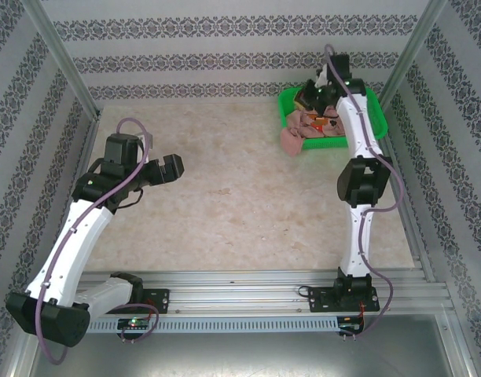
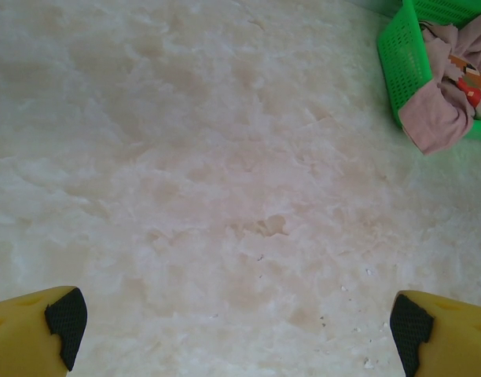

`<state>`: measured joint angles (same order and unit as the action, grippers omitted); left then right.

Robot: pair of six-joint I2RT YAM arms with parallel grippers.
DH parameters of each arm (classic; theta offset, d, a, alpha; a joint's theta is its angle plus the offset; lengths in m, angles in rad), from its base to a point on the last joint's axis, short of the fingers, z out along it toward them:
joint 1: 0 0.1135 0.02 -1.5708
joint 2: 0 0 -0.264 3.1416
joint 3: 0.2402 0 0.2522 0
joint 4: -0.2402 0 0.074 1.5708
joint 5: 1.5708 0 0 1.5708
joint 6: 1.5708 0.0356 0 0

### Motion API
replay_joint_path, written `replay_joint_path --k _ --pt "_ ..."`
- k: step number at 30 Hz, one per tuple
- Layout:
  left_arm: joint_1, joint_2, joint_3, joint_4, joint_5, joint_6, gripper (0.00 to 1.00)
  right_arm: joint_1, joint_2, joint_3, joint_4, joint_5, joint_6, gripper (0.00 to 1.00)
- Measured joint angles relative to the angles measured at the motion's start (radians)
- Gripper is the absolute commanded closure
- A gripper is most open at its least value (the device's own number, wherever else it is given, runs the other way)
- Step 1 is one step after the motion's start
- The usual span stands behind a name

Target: Fold and stack the t-shirts

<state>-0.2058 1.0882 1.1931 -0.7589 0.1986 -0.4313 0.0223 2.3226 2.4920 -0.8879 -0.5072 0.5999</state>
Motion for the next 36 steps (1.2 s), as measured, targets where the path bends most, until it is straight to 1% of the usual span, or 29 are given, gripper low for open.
replay_joint_path --k 1,2,3,5,7,10,13,18,21,25,36 --pt "0.003 0.007 0.000 0.008 0.005 0.000 0.00 0.000 -0.031 0.014 -0.002 0.001 0.000 0.95" --pt "0.004 0.016 0.000 0.016 0.012 0.000 0.00 0.000 -0.062 0.026 -0.007 0.002 0.000 0.71" --pt "0.005 0.024 0.000 0.025 0.019 0.000 0.00 -0.001 -0.095 0.036 -0.019 0.005 -0.005 0.54" --pt "0.005 0.039 0.000 0.040 0.035 0.000 0.00 -0.001 -0.139 0.046 -0.045 0.009 -0.016 0.46" --pt "0.005 0.050 0.000 0.048 0.048 0.000 0.00 -0.001 -0.161 0.041 -0.071 0.014 -0.038 0.41" --pt "0.005 0.060 0.000 0.049 0.063 0.000 0.00 0.000 -0.148 0.001 -0.097 0.031 -0.059 0.39" --pt "0.006 0.060 0.000 0.049 0.064 0.001 0.00 0.000 -0.071 -0.005 -0.140 0.052 -0.074 0.38" --pt "0.018 0.050 0.000 0.047 0.063 0.001 0.00 0.000 0.067 -0.005 -0.219 0.092 -0.102 0.38" --pt "0.023 0.032 -0.003 0.048 0.064 0.001 0.00 0.000 0.106 -0.005 -0.255 0.108 -0.114 0.40" --pt "0.027 0.008 -0.011 0.045 0.064 0.001 0.00 0.000 0.122 -0.005 -0.278 0.124 -0.127 0.42" --pt "0.031 0.006 -0.011 0.041 0.063 0.001 0.00 0.002 0.156 0.000 -0.270 0.121 -0.136 0.53"
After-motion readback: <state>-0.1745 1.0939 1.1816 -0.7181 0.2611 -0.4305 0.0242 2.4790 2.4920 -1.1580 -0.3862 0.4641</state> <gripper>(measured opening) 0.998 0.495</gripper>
